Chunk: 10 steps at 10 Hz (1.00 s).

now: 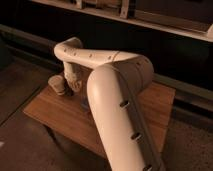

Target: Knock the eraser over

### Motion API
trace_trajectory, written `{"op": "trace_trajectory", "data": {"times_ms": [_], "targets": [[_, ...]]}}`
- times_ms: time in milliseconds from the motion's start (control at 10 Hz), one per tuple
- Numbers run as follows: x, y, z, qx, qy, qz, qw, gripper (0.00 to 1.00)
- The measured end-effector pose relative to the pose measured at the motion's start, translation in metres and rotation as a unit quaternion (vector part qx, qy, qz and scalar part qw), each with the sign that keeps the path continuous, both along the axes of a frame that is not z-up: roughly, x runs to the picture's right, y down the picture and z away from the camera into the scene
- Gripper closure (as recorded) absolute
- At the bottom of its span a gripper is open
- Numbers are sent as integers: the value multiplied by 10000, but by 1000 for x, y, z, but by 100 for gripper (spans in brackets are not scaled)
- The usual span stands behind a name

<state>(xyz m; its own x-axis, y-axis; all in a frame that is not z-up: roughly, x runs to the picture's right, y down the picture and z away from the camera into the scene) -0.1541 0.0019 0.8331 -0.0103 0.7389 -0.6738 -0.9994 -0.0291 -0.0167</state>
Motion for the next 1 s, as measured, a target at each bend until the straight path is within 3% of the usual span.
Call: {"op": "trace_trajectory", "data": {"times_ms": [100, 300, 600, 1000], "targets": [[21, -1, 7, -3, 162, -9, 9999, 100], [40, -5, 3, 34, 284, 63, 9996, 100], [56, -9, -21, 206, 457, 128, 9987, 100], [50, -5, -58, 451, 530, 77, 9975, 100]]}}
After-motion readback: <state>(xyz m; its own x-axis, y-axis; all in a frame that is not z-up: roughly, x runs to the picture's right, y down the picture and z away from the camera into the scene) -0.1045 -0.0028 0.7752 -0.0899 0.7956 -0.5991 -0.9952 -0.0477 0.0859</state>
